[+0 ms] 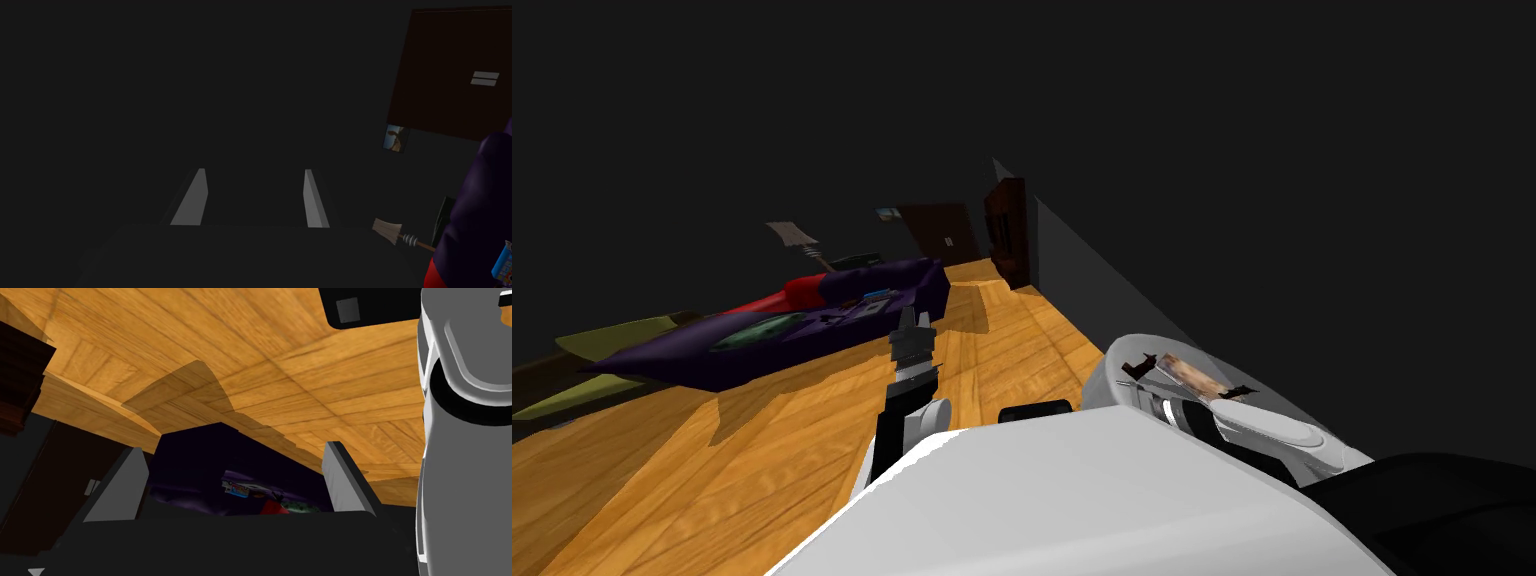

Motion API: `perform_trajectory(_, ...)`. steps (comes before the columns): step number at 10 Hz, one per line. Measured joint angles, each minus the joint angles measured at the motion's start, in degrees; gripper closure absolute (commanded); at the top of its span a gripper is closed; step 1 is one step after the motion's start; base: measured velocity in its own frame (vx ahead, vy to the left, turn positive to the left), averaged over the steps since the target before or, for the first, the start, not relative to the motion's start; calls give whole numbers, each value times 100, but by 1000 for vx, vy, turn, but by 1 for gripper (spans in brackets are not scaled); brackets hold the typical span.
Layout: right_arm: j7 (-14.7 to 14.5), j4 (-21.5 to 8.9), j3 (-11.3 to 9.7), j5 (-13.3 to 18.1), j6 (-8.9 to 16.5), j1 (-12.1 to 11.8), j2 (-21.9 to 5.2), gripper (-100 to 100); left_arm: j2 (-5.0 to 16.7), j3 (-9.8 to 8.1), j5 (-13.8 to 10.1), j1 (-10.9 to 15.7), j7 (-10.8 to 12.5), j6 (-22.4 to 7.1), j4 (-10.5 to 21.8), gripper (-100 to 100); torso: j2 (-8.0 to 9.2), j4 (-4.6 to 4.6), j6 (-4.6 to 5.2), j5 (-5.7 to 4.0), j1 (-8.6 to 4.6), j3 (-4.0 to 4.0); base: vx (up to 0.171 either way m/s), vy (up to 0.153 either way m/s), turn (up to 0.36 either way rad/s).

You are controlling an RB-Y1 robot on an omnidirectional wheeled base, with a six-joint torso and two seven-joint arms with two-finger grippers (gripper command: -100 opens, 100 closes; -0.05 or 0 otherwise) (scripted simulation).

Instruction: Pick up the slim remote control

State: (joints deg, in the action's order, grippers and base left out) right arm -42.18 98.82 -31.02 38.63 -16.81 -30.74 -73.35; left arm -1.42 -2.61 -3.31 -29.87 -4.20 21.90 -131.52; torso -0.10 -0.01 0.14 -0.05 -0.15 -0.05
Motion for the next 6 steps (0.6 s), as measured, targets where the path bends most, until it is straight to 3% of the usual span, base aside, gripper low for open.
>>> perform_trajectory(1, -161, -306, -123, 129, -44, -19, -15, -100, 0, 1, 0, 1, 0, 0, 0, 0, -1, -1, -6, 1, 0, -1, -6, -30, 158)
perform_trajectory(3, -228, -415, -380, 309, 143, -37, -280, -100, 0, 1, 0, 1, 0, 0, 0, 0, 1, 0, -7, 1, -3, 0, -13, -36, 221)
perform_trajectory(5, -436, -643, -339, 379, 120, -271, -572, -100, 0, 0, 0, 1, 0, 0, 0, 0, 2, 0, -5, 1, -6, 1, -13, -40, 173)
perform_trajectory(6, -460, -644, -484, 462, 197, -243, -677, -100, 0, 0, 0, 0, 0, 0, 0, 0, 0, 1, -2, -1, -4, 0, -5, -37, 204)
